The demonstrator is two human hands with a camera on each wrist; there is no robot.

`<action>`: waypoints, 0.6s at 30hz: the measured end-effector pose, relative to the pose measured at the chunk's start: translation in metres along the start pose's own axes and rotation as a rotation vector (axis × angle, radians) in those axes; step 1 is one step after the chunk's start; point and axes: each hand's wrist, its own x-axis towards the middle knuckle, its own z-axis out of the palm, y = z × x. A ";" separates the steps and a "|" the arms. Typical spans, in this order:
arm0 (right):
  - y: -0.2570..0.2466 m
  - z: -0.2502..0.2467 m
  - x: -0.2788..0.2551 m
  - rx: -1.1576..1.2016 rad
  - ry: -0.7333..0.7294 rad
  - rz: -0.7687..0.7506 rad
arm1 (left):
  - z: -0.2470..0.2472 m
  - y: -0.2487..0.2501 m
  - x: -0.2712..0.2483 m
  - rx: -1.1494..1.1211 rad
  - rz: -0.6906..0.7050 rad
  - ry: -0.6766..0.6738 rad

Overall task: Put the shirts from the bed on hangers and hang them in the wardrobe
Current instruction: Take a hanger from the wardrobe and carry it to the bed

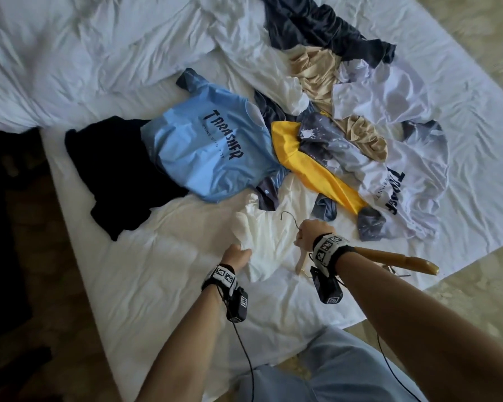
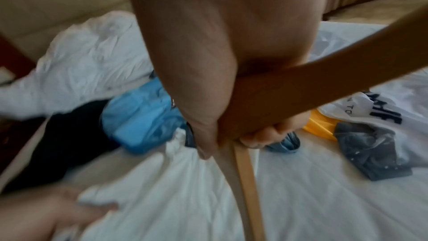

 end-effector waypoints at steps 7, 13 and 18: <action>-0.016 -0.044 -0.035 0.690 0.079 -0.037 | -0.061 0.026 -0.109 -0.150 0.119 0.236; -0.043 -0.065 -0.103 1.037 0.207 -0.182 | -0.121 0.030 -0.218 -0.641 0.296 0.590; -0.074 -0.074 -0.171 1.086 0.228 -0.352 | -0.161 0.025 -0.330 -0.930 0.482 0.778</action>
